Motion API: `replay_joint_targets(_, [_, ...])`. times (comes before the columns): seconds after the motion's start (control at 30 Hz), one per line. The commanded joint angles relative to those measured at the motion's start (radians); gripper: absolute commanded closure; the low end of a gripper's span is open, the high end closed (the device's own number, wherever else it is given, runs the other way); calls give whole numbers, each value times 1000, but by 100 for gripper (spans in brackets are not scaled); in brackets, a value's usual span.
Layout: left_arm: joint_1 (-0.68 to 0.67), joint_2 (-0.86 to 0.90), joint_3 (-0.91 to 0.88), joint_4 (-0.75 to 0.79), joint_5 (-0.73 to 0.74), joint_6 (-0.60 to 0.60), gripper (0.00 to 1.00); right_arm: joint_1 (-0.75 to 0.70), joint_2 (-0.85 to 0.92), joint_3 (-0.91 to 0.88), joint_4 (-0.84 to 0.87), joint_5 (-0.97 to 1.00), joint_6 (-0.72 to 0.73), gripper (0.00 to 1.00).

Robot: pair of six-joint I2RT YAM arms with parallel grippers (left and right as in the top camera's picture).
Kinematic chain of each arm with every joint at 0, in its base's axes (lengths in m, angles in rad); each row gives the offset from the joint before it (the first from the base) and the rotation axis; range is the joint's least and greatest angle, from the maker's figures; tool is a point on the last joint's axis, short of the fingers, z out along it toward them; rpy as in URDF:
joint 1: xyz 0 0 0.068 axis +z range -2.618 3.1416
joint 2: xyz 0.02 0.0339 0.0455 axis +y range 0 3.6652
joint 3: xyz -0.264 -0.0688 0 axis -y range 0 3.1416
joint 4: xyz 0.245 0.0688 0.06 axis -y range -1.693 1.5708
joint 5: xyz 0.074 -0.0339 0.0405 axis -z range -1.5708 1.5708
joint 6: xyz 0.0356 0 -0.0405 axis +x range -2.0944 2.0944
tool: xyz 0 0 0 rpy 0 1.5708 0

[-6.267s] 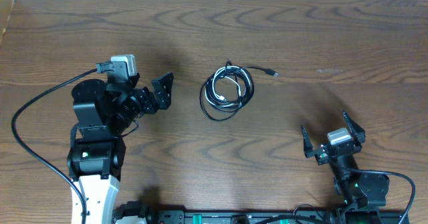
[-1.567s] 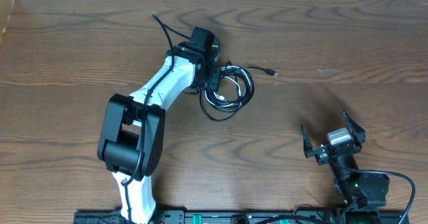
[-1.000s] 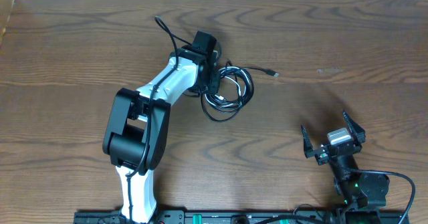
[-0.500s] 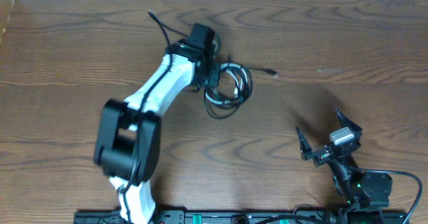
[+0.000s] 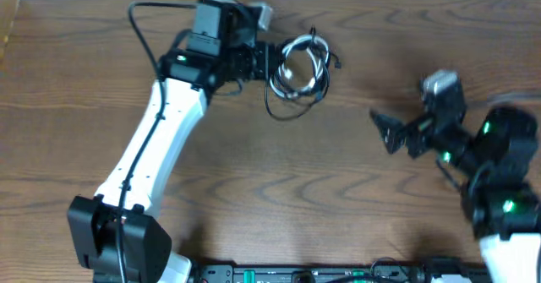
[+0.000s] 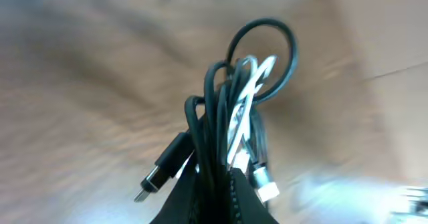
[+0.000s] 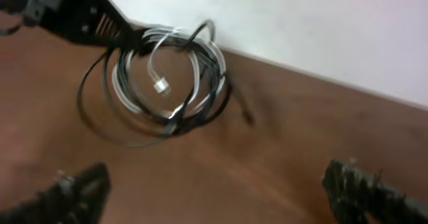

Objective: Untangle cables

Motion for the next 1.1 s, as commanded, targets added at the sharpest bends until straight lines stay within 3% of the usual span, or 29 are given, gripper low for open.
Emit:
replay_joint_targets(0.0, [64,-11,16,95,286,-70,93,-3,194,254,-108,-121,-22,1])
replay_joint_targets(0.2, [67,-11,16,142,299,-120,93,-1,459,503,-247,-265,-22,1])
replay_joint_targets(0.57, [63,18,9,129,325,-121,93,57,697,517,-64,-470,35,2])
replay_joint_targets(0.6, [60,30,9,129,325,-121,93,80,715,517,-70,-415,66,9])
replay_joint_targets(0.87, [43,52,8,128,327,-150,92,189,753,517,-132,76,229,14])
replay_joint_targets(1.07, [38,52,8,121,344,-172,93,226,753,516,-143,266,325,39])
